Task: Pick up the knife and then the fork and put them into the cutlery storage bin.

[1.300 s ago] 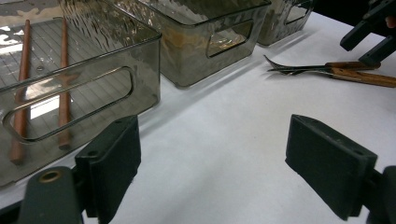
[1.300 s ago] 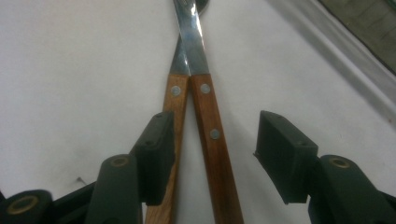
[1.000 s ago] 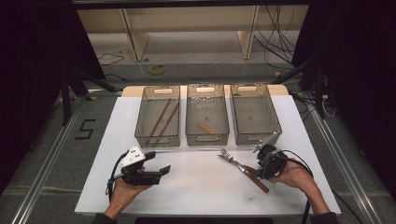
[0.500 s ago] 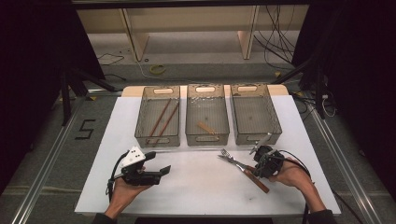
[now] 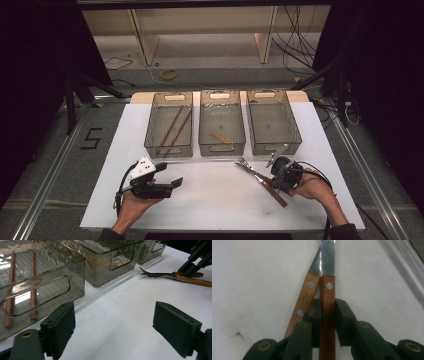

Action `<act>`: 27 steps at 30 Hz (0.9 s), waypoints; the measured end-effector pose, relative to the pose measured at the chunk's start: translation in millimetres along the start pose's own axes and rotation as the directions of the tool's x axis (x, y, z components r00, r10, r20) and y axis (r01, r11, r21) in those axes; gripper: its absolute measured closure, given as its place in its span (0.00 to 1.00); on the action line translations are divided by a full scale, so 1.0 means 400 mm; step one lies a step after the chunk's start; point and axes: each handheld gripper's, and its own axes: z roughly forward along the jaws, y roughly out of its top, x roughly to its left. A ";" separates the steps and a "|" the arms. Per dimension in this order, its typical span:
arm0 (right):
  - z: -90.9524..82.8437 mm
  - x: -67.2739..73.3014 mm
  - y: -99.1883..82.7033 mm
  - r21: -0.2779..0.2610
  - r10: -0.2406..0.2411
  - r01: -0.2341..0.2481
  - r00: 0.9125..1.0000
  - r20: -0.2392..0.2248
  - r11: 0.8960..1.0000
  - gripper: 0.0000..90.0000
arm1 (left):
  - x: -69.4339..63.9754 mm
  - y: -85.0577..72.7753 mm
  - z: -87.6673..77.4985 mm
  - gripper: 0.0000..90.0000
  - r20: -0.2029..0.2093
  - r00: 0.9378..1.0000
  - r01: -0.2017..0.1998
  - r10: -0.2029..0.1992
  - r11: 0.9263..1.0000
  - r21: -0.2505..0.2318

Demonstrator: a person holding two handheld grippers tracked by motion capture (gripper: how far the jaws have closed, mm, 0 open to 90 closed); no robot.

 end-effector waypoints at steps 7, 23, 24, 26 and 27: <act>-0.011 -0.002 -0.004 -0.028 -0.007 0.007 1.000 0.004 1.000 0.86 | 0.000 0.000 0.000 0.19 -0.001 1.000 0.001 -0.001 1.000 -0.002; -0.078 -0.008 -0.005 -0.154 0.022 -0.023 1.000 -0.006 0.988 0.86 | 0.001 0.000 -0.001 0.19 -0.003 1.000 -0.001 0.001 1.000 -0.006; -0.082 -0.010 -0.004 -0.164 0.026 -0.025 1.000 0.001 0.986 0.86 | 0.001 0.000 -0.002 0.19 -0.003 1.000 0.000 0.000 1.000 -0.006; -0.093 -0.015 -0.001 -0.179 0.038 -0.035 0.999 0.009 0.983 0.86 | 0.002 0.000 -0.002 0.19 -0.005 1.000 0.000 0.000 1.000 -0.005; -0.099 -0.019 0.001 -0.192 0.039 -0.036 0.999 0.012 0.981 0.86 | 0.002 0.000 -0.002 0.19 -0.005 1.000 0.000 0.000 1.000 -0.006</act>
